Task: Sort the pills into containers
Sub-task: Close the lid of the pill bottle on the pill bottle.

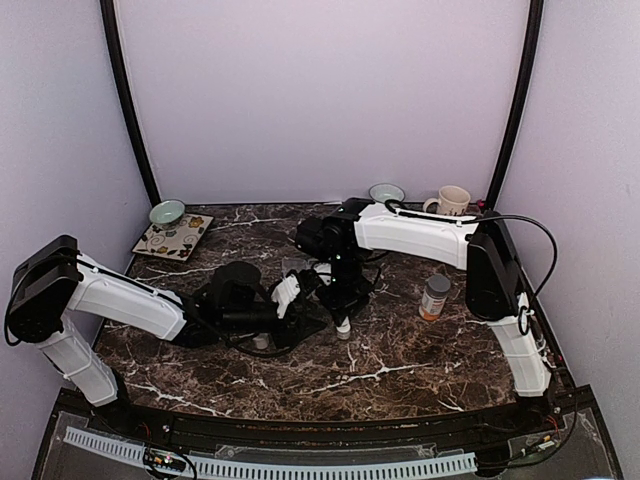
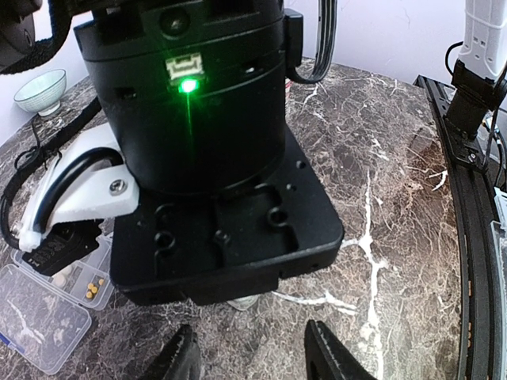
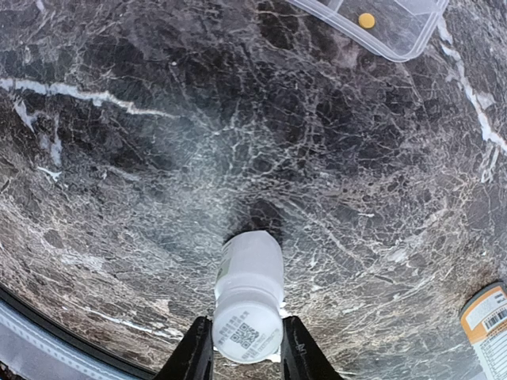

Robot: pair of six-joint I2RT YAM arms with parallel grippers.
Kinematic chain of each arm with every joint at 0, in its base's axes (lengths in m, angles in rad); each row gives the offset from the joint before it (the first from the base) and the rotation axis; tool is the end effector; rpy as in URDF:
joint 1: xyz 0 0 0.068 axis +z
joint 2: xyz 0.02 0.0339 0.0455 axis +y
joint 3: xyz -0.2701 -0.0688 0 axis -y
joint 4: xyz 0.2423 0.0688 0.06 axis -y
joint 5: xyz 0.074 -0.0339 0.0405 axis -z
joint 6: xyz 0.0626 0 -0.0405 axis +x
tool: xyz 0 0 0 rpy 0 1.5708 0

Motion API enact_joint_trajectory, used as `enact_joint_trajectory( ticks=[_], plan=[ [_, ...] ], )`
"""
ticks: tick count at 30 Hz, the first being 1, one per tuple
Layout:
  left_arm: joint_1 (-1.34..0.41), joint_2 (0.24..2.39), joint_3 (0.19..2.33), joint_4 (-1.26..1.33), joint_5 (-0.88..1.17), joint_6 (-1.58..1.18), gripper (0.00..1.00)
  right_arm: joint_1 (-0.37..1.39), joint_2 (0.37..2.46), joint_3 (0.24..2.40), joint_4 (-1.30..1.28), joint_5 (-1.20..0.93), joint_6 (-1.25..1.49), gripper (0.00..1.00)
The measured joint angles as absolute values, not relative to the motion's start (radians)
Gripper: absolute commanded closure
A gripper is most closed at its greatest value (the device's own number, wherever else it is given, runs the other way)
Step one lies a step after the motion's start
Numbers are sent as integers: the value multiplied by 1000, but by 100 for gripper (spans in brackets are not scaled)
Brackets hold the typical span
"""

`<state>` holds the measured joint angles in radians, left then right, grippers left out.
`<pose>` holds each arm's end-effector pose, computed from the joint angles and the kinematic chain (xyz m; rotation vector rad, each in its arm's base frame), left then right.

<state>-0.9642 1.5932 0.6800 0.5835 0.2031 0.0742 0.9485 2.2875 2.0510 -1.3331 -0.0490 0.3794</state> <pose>0.1890 -0.2945 0.1846 1.1014 1.6382 -0.7868 0.2582 0.3652 0.1822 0.8736 -2.9866 -0.0612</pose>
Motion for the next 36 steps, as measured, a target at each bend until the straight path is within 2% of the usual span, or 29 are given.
enact_joint_trajectory(
  ticks=[13,36],
  plan=[
    [-964,1600,679,583,203,73,52,949,2270,2020,-1303,-48,385,76],
    [-964,1612,679,582,206,70,52,949,2204,1917,-1198,-22,403,75]
  ],
)
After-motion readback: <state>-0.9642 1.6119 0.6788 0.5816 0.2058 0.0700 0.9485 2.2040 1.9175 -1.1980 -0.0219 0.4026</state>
